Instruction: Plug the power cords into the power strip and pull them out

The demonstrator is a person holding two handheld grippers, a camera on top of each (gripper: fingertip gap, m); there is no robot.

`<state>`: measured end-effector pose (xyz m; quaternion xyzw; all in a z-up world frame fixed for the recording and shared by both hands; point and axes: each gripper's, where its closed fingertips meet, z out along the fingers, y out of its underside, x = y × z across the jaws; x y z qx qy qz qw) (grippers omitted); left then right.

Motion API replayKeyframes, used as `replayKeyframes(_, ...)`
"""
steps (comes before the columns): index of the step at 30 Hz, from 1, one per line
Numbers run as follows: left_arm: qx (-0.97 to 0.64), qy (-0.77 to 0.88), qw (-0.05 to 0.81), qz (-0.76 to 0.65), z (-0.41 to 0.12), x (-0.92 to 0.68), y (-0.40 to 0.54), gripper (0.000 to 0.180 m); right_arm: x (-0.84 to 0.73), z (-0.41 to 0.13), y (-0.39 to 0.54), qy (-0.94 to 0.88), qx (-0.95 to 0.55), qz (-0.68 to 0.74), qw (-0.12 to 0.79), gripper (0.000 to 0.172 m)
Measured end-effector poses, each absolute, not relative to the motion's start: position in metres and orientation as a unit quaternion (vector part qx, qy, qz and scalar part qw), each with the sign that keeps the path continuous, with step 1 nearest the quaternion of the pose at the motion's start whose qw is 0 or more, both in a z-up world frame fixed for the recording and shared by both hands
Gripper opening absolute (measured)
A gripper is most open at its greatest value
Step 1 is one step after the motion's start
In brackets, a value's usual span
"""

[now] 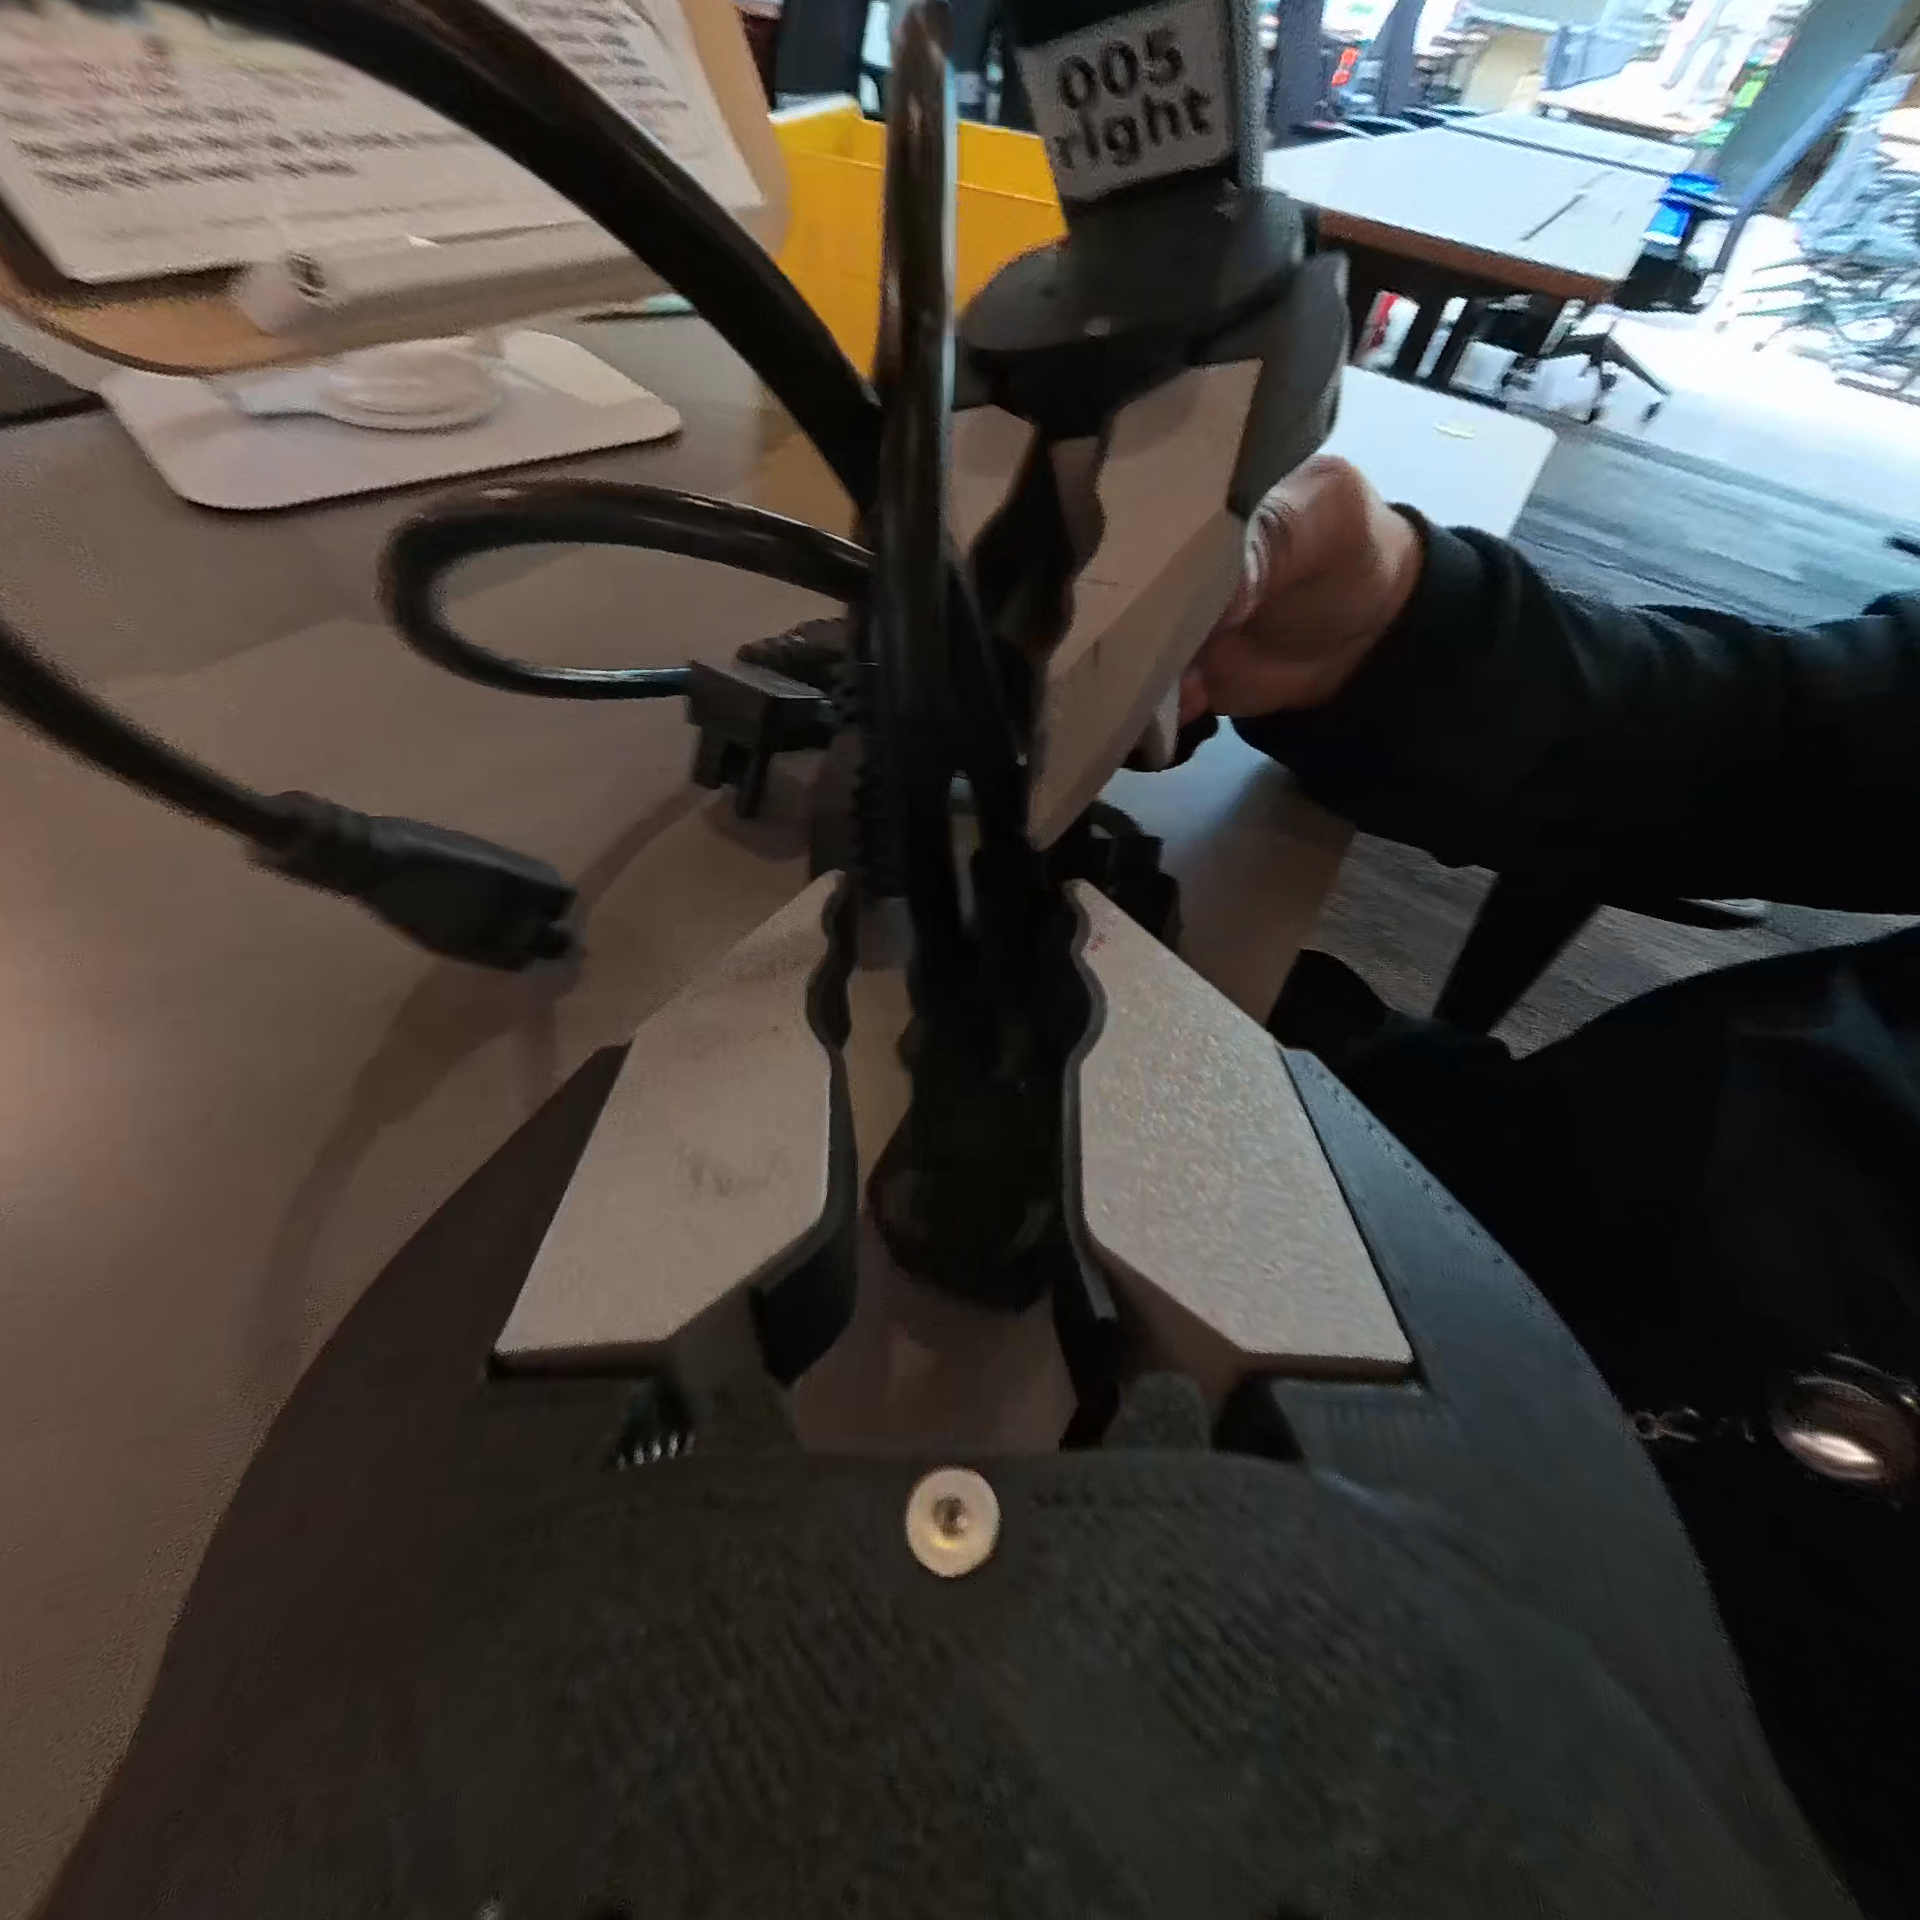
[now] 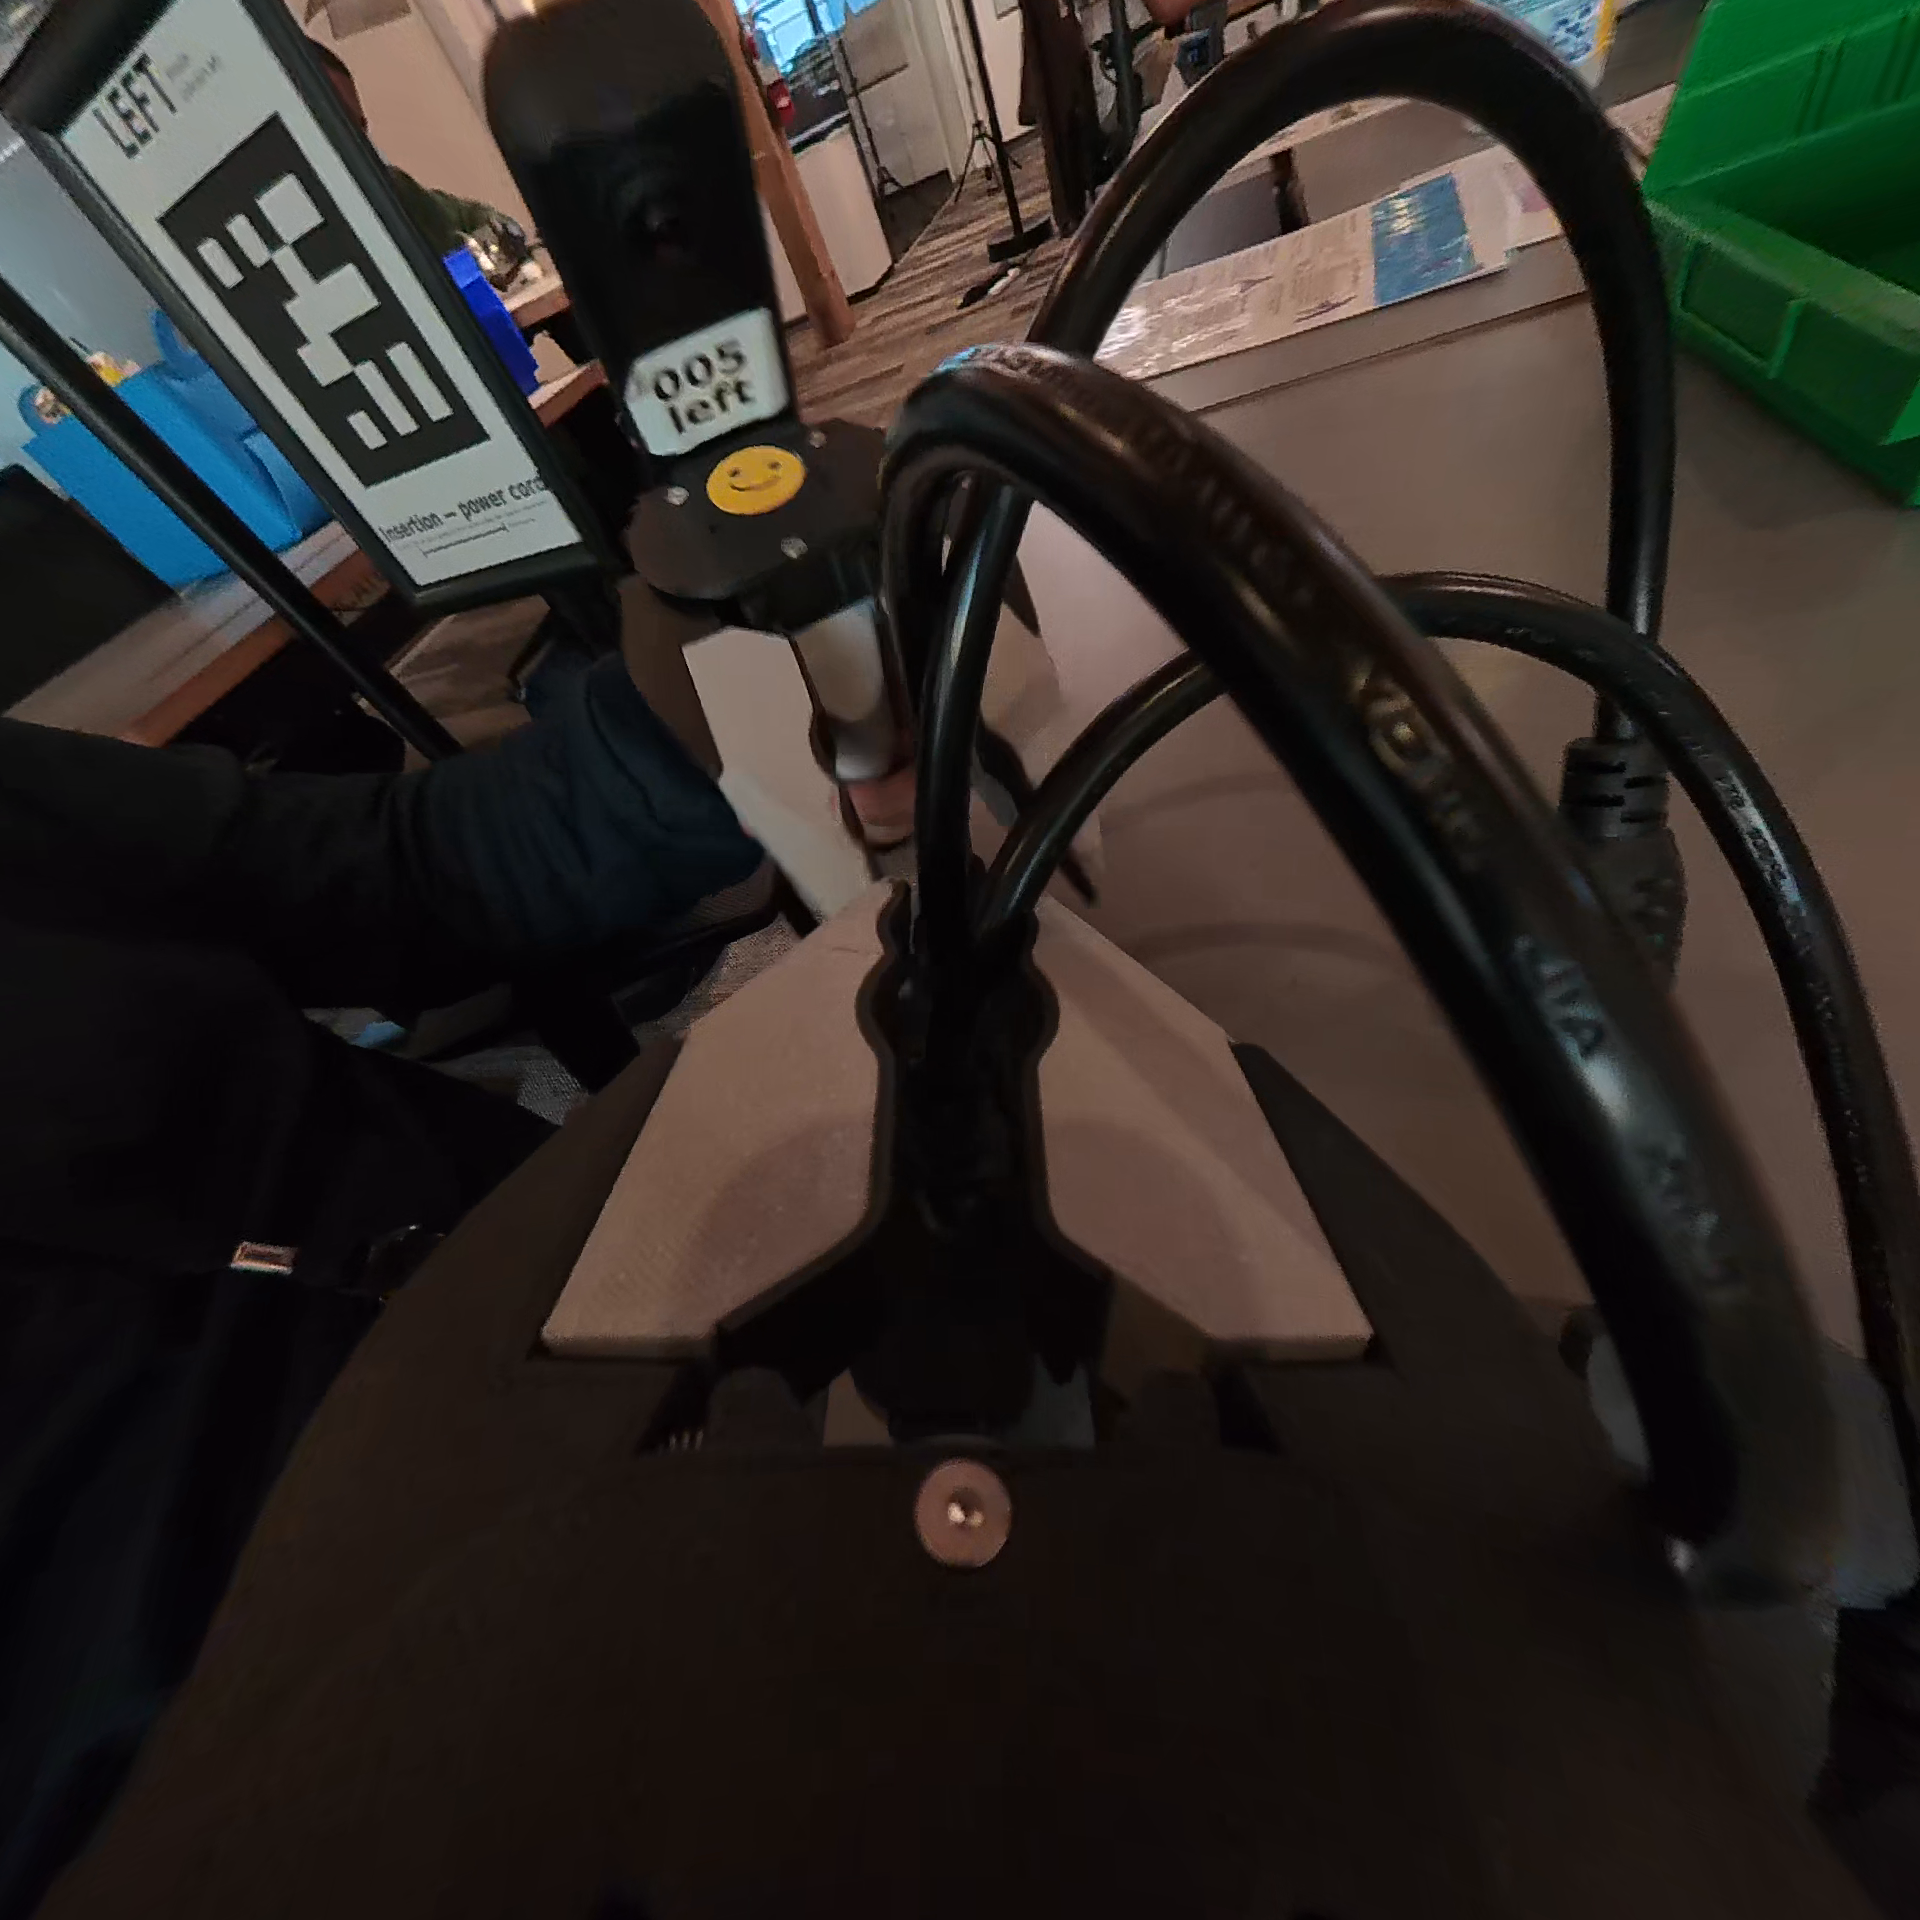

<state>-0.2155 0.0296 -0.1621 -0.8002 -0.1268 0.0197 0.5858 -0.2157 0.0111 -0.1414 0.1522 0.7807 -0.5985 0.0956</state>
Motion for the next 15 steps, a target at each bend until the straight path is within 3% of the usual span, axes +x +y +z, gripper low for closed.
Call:
replayKeyframes(5,-0.809,-0.093,0.581,-0.007,-0.172,-0.199,0.054,0.020,-0.211,-0.138,0.010,0.776,0.143,-0.605,0.112,0.016)
replayKeyframes(11,-0.811,-0.087,0.578,-0.012,-0.172,-0.197,0.053,0.019,-0.212,-0.137,0.017,0.795,0.127,-0.588,0.074,0.022)
replayKeyframes(15,-0.810,-0.085,0.580,-0.018,-0.172,-0.195,0.055,0.017,-0.208,-0.135,0.018,0.781,0.136,-0.596,0.127,0.017)
